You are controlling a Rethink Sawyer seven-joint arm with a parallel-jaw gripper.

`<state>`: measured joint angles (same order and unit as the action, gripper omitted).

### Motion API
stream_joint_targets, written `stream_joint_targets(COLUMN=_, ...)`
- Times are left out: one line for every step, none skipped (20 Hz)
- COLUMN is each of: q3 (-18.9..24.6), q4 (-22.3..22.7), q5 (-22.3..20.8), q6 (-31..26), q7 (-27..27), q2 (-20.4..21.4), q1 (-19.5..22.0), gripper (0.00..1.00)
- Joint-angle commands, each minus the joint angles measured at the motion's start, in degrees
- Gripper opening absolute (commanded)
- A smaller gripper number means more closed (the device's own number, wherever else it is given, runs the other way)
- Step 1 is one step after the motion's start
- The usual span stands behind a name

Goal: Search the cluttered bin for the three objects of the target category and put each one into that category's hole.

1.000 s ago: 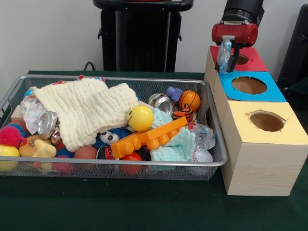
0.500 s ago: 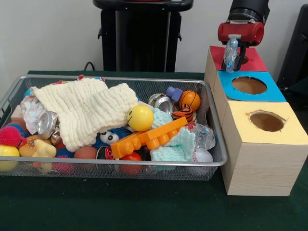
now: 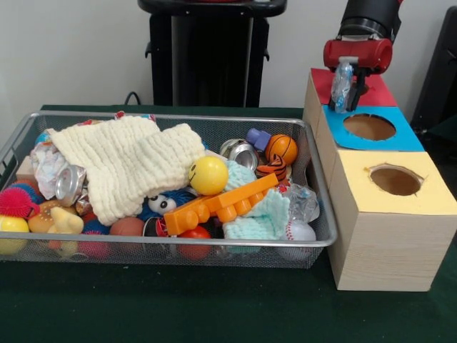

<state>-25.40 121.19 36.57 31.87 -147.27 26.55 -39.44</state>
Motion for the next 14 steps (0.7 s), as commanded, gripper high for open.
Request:
stream_joint_targets(q3=7.85, q4=-8.59, q5=5.32, q6=1.95, q7=-10.18, q2=-4.14, q1=1.5, gripper=0.0)
stream_joint_targets(q3=7.68, q4=-8.8, q5=5.81, q6=1.56, q7=-9.61, q2=-3.89, q1=1.27, gripper=0.0)
stream_joint_targets(q3=7.53, q4=-8.95, q5=6.31, q6=0.96, q7=-9.05, q2=-3.63, q1=1.06, gripper=0.0)
stream_joint_targets(q3=7.41, q4=-9.08, q5=6.57, q6=0.68, q7=-8.78, q2=-3.38, q1=0.89, gripper=0.0)
stream_joint_targets(q3=7.27, q4=-9.35, q5=7.02, q6=0.61, q7=-8.48, q2=-3.41, q1=0.63, gripper=0.0)
stream_joint_targets(q3=7.21, q4=-9.45, q5=7.12, q6=0.45, q7=-8.39, q2=-3.24, q1=0.58, gripper=0.0)
stream_joint_targets(q3=7.07, q4=-9.63, q5=7.56, q6=0.36, q7=-8.17, q2=-3.26, q1=0.33, gripper=0.0)
stream_joint_targets(q3=6.93, q4=-9.81, q5=8.0, q6=0.27, q7=-7.95, q2=-3.28, q1=0.07, gripper=0.0)
stream_joint_targets(q3=6.74, q4=-9.99, q5=8.3, q6=0.1, q7=-7.66, q2=-3.25, q1=-0.16, gripper=0.0)
stream_joint_targets(q3=6.71, q4=-10.14, q5=8.48, q6=-0.12, q7=-7.52, q2=-3.18, q1=-0.3, gripper=0.0)
stream_joint_targets(q3=6.75, q4=-10.28, q5=8.48, q6=-0.27, q7=-7.51, q2=-3.01, q1=-0.39, gripper=0.0)
stream_joint_targets(q3=6.78, q4=-10.44, q5=8.9, q6=-0.7, q7=-7.25, q2=-2.99, q1=-0.64, gripper=0.0)
stream_joint_targets(q3=6.78, q4=-10.57, q5=9.38, q6=-0.9, q7=-7.12, q2=-2.92, q1=-0.93, gripper=0.0)
stream_joint_targets(q3=6.83, q4=-10.67, q5=10.0, q6=-1.14, q7=-6.99, q2=-2.96, q1=-1.26, gripper=0.0)
